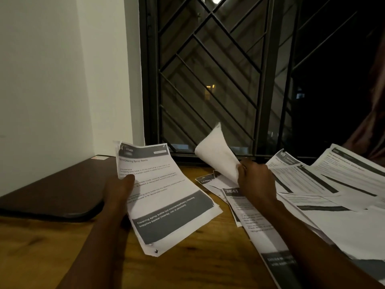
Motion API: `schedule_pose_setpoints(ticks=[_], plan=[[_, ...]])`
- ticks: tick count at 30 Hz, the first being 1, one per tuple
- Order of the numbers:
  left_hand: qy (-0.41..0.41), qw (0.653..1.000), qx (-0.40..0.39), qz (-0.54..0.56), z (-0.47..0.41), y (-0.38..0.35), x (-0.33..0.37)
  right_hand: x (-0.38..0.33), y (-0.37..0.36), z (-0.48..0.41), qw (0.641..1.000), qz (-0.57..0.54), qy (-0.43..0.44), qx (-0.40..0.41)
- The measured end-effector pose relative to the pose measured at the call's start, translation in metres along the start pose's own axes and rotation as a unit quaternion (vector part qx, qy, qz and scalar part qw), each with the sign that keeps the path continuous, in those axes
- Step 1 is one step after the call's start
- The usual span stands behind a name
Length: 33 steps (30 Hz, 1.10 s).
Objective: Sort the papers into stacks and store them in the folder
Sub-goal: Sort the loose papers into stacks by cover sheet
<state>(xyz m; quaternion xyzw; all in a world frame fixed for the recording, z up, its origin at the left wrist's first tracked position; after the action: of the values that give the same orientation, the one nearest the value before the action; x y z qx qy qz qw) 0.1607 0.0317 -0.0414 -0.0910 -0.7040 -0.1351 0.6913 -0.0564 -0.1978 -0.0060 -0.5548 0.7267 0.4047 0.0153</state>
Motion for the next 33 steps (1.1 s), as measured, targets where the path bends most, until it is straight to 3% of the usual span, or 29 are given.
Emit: schedule_pose_setpoints(ticks=[2,6,8,14,17,19,22,25,30,33], plan=[[0.033,0.998,-0.035,0.047,0.008,-0.013,0.004,-0.020,0.005,0.007,0.998,-0.006,0.051,-0.019],[0.044,0.990,-0.105,0.087,0.027,-0.042,0.006,-0.065,-0.030,0.035,0.981,-0.026,0.074,-0.180],[0.029,0.987,-0.128,0.096,0.036,-0.050,0.009,-0.080,-0.048,0.049,0.970,-0.032,0.094,-0.221],[-0.015,0.971,-0.214,0.106,0.045,-0.064,0.016,-0.093,-0.066,0.065,0.959,-0.136,0.136,-0.210],[-0.021,0.981,-0.174,0.086,0.034,-0.059,0.008,-0.094,-0.059,0.065,0.939,-0.224,0.155,-0.209],[-0.012,0.984,-0.136,0.114,0.025,-0.047,0.007,-0.089,-0.047,0.057,0.948,-0.245,0.110,-0.170],[0.005,0.975,-0.153,0.163,0.017,-0.031,0.013,-0.066,-0.032,0.035,0.959,-0.268,0.036,-0.086],[0.010,0.966,-0.189,0.176,0.018,-0.025,0.020,-0.040,-0.019,0.016,0.973,-0.222,0.011,-0.059],[-0.005,0.959,-0.212,0.185,0.019,-0.025,0.024,-0.019,-0.012,0.003,0.952,-0.251,-0.067,-0.160],[-0.017,0.960,-0.212,0.184,0.019,-0.025,0.023,-0.022,-0.021,0.010,0.938,-0.276,-0.040,-0.205]])
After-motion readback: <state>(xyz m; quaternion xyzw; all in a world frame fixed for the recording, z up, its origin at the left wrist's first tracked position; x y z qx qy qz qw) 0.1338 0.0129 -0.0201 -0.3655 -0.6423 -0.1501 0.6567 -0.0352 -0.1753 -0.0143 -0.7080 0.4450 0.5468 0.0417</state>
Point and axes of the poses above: each hand's wrist, its own z-axis away from the middle knuckle, its own y-axis out of the back of the hand, x = y × z, the point moved 1 cm from there along -z, towards the middle knuckle, and after that the axes turned 13 degrees about -z, right-handed, at the moved point
